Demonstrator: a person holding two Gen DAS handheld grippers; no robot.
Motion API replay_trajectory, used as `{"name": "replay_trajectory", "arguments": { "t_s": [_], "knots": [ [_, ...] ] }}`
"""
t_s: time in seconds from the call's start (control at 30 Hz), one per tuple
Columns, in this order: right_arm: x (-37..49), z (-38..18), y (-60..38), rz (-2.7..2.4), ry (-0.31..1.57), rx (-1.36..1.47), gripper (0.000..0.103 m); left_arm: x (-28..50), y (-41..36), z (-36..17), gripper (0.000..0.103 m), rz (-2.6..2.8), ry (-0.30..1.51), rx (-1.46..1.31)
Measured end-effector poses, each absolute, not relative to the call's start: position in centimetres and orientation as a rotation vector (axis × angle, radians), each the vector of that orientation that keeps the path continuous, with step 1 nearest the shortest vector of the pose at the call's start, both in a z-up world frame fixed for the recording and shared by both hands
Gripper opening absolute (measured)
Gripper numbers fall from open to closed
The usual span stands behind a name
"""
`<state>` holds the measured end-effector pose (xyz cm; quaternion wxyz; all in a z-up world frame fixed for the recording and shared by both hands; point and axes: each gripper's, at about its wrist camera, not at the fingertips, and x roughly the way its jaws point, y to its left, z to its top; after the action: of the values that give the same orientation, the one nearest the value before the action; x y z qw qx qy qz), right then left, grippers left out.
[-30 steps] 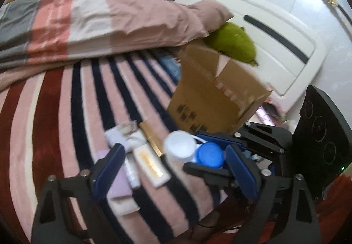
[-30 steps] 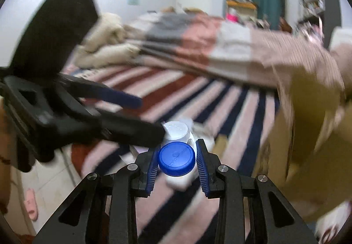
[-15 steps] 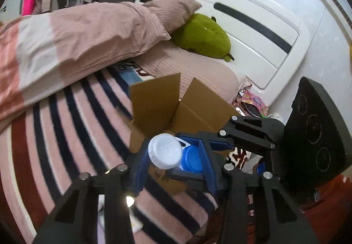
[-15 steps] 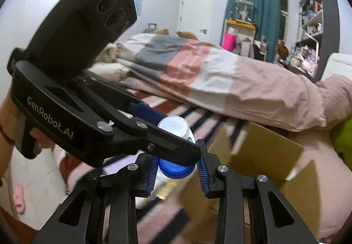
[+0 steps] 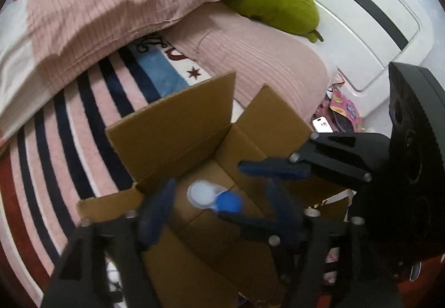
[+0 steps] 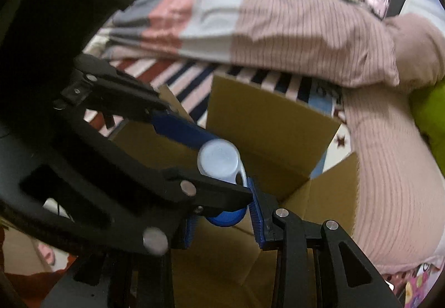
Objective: Organize rigid objects
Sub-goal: 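Carry the blue-capped container into the cardboard box and open the right gripper, then lower the right gripper onto the lilac box and close it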
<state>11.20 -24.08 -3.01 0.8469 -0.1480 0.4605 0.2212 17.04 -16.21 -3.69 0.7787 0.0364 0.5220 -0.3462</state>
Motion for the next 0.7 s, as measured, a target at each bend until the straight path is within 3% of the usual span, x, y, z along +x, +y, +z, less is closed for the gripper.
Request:
{"name": "replay_trajectory", "arguments": {
  "t_s": [0.1,0.2,0.27,0.33,0.4,0.57,0.7],
  "knots": [
    [10.4,-2.8,-23.8,0.47,0.966,-0.333,0.056,16.4,-14.9,-2.9,0.071,-0.733,1.105,0.07],
    [9.2,-2.2,-22.8,0.502,0.929,-0.344,0.06,15.2,-12.2,-1.1,0.075,-0.71,1.046,0.037],
    [7.8,-1.4,-21.6,0.537,0.877,-0.353,0.069,13.6,-9.5,0.4,0.081,-0.668,0.984,0.024],
    [6.1,-0.5,-20.0,0.6,0.809,-0.352,0.093,12.3,-7.0,1.4,0.084,-0.624,0.94,0.018],
    [3.9,0.5,-17.9,0.694,0.741,-0.354,0.1,11.0,-4.2,1.8,0.086,-0.573,0.903,0.012],
    [0.9,-0.2,-12.3,0.829,0.734,-0.354,0.103,8.3,2.2,-0.1,0.087,-0.427,0.865,0.001],
    [-0.2,-3.9,-8.2,0.912,0.778,-0.322,0.103,6.6,6.8,-4.1,0.087,-0.349,0.877,-0.047]
  ]
}}
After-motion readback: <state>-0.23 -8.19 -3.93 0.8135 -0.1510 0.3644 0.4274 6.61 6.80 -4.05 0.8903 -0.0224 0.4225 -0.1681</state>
